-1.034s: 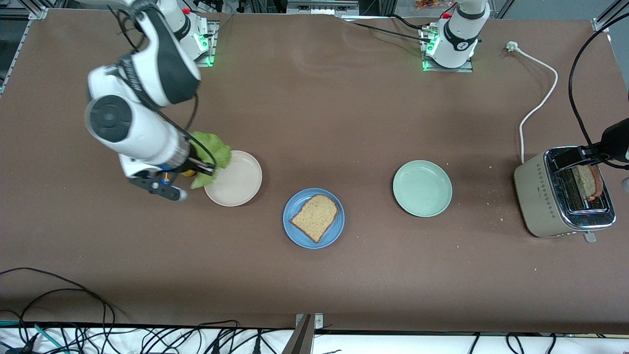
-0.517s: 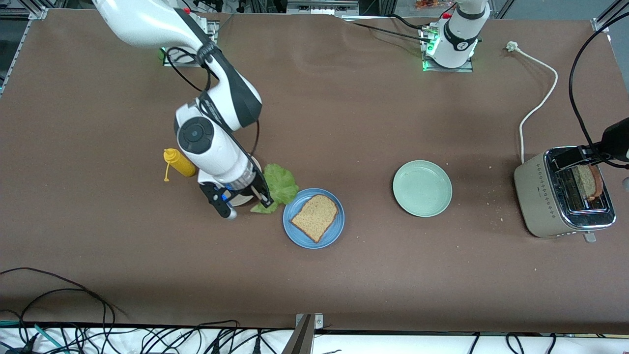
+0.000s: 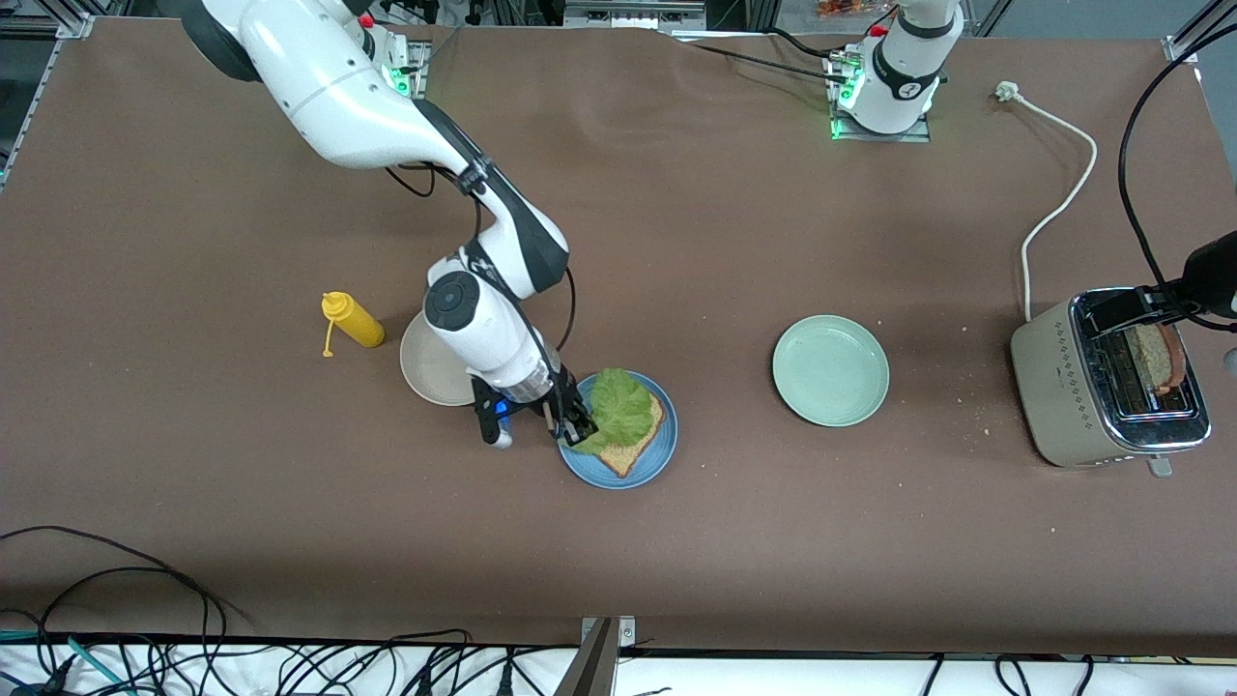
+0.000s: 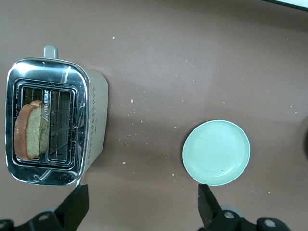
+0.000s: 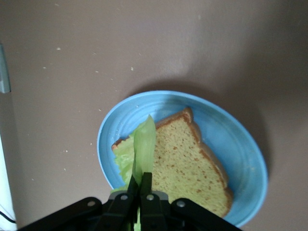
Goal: Make sandwich in blue plate with both arms
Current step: 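Lower the lettuce onto the bread and open the right gripper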
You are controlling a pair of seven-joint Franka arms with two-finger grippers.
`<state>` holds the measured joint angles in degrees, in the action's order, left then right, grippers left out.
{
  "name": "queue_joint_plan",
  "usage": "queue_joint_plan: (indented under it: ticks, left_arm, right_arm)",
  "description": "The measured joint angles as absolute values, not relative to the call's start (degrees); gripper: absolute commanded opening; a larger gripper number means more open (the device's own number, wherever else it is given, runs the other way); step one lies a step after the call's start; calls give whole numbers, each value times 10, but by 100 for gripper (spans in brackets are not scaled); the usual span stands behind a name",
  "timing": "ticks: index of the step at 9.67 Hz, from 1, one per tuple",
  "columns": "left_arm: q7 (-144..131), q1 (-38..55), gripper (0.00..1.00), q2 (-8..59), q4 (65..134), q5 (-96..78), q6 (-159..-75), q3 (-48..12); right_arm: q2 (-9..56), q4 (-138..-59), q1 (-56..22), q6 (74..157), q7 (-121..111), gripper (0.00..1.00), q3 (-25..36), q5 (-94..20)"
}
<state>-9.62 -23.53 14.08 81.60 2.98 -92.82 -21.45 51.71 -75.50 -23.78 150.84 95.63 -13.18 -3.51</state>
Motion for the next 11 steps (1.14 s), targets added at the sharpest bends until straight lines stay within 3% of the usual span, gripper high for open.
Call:
queue_joint_plan:
  ticks: [1, 2, 3, 6, 11]
  left_arm:
    - [-96, -235, 100, 141, 816, 30, -928, -215]
    - [-96, -235, 100, 141, 816, 30, -928, -215]
    - [-96, -235, 100, 141, 816, 30, -928, -215]
    - [-96, -235, 100, 141, 816, 30, -928, -215]
    - [-96, -235, 100, 141, 816, 30, -928, -215]
  right_arm:
    - [535, -753, -244, 1542, 978, 66, -132, -40]
    - [545, -749, -248, 1554, 992, 93, -132, -40]
    - [546, -746, -251, 1554, 994, 100, -131, -40]
    - [539, -729, -259, 1529, 994, 100, -101, -15]
    - [463, -721, -259, 1313, 925, 100, -74, 97]
